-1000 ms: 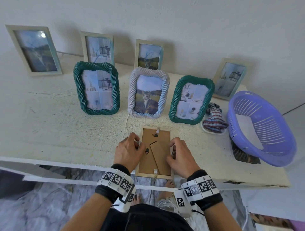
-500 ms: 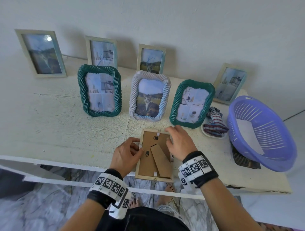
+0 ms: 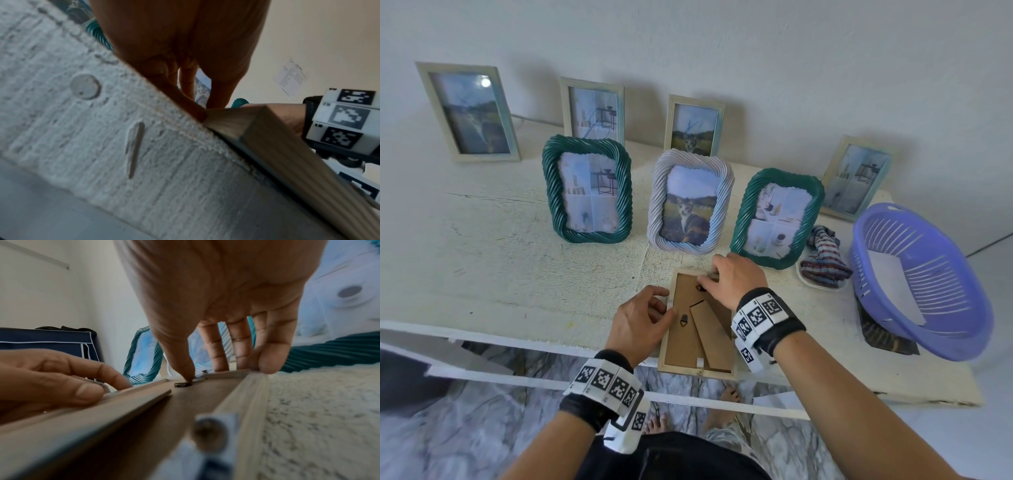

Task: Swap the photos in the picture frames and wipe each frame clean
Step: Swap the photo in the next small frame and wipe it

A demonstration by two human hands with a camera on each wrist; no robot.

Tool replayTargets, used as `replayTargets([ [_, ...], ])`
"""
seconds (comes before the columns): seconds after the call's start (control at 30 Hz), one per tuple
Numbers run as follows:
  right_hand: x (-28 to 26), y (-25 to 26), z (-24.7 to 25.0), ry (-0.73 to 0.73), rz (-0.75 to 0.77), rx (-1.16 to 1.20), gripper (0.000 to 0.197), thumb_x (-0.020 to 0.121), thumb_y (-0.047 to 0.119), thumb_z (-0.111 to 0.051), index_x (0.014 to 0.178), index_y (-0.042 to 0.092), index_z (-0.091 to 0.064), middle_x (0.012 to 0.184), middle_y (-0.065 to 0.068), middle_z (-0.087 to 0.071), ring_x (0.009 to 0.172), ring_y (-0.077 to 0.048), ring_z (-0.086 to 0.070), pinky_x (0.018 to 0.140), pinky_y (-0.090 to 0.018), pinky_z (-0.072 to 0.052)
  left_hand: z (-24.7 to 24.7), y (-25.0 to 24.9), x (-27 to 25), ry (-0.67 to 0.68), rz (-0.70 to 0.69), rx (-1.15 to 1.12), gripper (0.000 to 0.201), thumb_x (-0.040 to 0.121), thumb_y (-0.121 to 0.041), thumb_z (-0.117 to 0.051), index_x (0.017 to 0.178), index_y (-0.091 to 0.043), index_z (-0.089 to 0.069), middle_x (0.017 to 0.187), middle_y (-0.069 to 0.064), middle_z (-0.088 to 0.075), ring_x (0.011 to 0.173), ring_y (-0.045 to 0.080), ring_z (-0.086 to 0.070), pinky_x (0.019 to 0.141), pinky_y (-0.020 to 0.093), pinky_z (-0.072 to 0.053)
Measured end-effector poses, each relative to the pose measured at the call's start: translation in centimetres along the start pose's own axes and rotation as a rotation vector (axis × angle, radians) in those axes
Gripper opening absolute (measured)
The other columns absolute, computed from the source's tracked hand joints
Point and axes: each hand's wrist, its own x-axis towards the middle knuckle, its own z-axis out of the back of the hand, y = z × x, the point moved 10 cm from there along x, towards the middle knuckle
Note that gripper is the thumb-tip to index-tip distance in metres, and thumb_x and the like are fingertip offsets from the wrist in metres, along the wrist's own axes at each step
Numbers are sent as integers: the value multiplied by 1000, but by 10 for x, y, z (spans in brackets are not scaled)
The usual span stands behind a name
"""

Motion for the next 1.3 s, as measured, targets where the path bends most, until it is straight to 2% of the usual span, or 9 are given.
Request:
replayTargets([
  [0.2,5,4,2,48,69,-27,22,87,34,-58,82,13,-60,83,-5,-62,78,-26,-60,64,-33,-48,-1,0,0,10,-15,10,23,84,-27,-71,105,-21,-63,76,-9,-63,66,2,-60,66,25,-54],
  [0.37,9,9,5,117,236,-74,24,95,27,-57,90,4,-65,82,-14,-64,76,-34,-63,65,-38,-51,-2,2,1,22,-24,19,24,85,-28,-71,106,-21,-63,78,-9,-64,68,4,-61,67,27,-55],
  [0.5,2,6,10,78,207,-43,23,95,27,-55,104,7,-62,82,-13,-65,75,-30,-63,67,-39,-52,-2,4,2,29,-6,-11,25,84,-28,-72,106,-22,-63,78,-10,-64,68,5,-61,65,20,-53],
  [0.63,-28,9,16,35,191,116,35,93,34,-54,122,15,-55,106,-3,-57,93,-17,-55,77,-28,-49,-1,5,2,26,4,-32,25,82,-28,-74,104,-24,-63,77,-10,-64,68,4,-62,65,20,-54],
  [0.7,-53,20,15,53,223,181,29,95,36,-50,116,17,-57,108,2,-50,96,-12,-48,79,-22,-41,-1,5,3,29,3,-43,26,82,-28,-75,104,-25,-63,77,-10,-64,68,4,-62,66,21,-54],
  [0.77,-82,31,9,88,260,203,23,95,37,-48,99,18,-59,101,5,-48,92,-9,-43,75,-19,-37,-1,5,3,31,-5,-52,26,81,-27,-76,104,-23,-64,77,-10,-64,67,4,-62,64,20,-54],
  [0.9,-128,41,-5,69,304,174,30,91,44,-47,78,19,-58,96,6,-50,87,-12,-43,74,-25,-44,-1,7,4,36,-7,-67,26,81,-26,-76,104,-21,-65,77,-8,-64,66,6,-62,64,25,-56],
  [1.1,-152,41,-14,-39,254,103,35,79,52,-58,81,17,-62,98,3,-52,84,-18,-49,68,-31,-50,-2,7,4,50,0,-65,26,82,-27,-75,105,-21,-64,79,-9,-63,69,5,-62,66,29,-58],
  [1.3,-145,41,-21,-87,135,68,37,79,54,-51,79,19,-63,89,5,-48,79,-15,-48,67,-28,-48,-3,4,3,62,-8,-69,26,83,-25,-74,105,-21,-63,79,-7,-64,70,9,-63,67,33,-58],
])
